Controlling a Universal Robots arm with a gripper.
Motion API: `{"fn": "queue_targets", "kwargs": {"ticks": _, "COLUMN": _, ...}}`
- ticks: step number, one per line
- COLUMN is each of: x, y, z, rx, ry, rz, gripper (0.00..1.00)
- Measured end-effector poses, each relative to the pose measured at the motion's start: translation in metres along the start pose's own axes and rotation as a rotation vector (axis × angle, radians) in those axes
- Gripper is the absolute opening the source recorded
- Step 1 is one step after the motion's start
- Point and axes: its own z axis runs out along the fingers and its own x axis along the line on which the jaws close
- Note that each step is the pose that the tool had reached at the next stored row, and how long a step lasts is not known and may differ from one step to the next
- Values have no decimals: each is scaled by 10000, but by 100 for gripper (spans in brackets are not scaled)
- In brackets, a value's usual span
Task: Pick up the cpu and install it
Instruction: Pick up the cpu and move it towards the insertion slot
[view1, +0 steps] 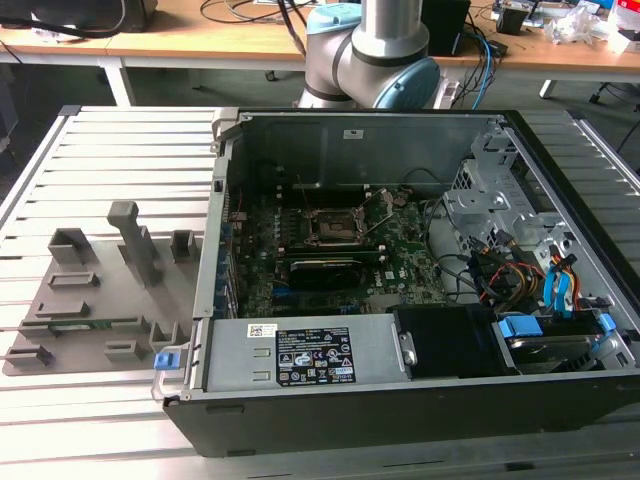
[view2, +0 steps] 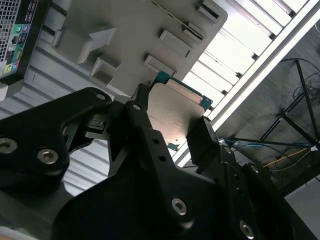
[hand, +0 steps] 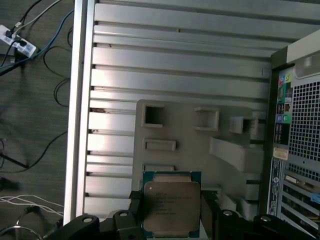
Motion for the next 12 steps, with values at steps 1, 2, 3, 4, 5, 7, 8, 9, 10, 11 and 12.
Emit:
{"fn": "queue_targets", "kwargs": {"ticks": 1, "x": -2, "y": 0, "z": -36, "rx": 0, "ry": 0, "rz": 0, "gripper": 55}}
{"fn": "queue_targets", "kwargs": {"ticks": 2, "x": -3, "y": -1, "z": -66, "rx": 0, "ry": 1, "rz": 0, "gripper": 55}}
{"fn": "queue_targets", "kwargs": {"ticks": 3, "x": -4, "y": -1, "z": -91, "rx": 0, "ry": 0, "rz": 0, "gripper": 55}}
{"fn": "queue_targets", "kwargs": {"ticks": 4, "x": -5, "y": -1, "z": -118, "rx": 0, "ry": 0, "rz": 0, "gripper": 55}}
{"fn": "queue_targets", "kwargs": {"ticks": 5, "x": -8, "y": -2, "z": -175, "rx": 0, "ry": -1, "rz": 0, "gripper": 55}}
{"fn": "queue_targets", "kwargs": {"ticks": 7, "x": -10, "y": -2, "z": -220, "rx": 0, "ry": 1, "rz": 0, "gripper": 55}}
{"fn": "queue_targets", "kwargs": {"ticks": 8, "x": -11, "y": -3, "z": -235, "rx": 0, "ry": 1, "rz": 0, "gripper": 55}}
{"fn": "queue_targets", "kwargs": {"ticks": 9, "x": -12, "y": -3, "z": -264, "rx": 0, "ry": 1, "rz": 0, "gripper": 55}}
{"fn": "queue_targets", "kwargs": {"ticks": 10, "x": -14, "y": -4, "z": -304, "rx": 0, "ry": 0, "rz": 1, "gripper": 55}}
{"fn": "queue_targets", "kwargs": {"ticks": 11, "x": -16, "y": -4, "z": -342, "rx": 0, "ry": 0, "rz": 0, "gripper": 55}}
{"fn": "queue_targets", "kwargs": {"ticks": 12, "x": -17, "y": -4, "z": -358, "rx": 0, "ry": -1, "rz": 0, "gripper": 55}}
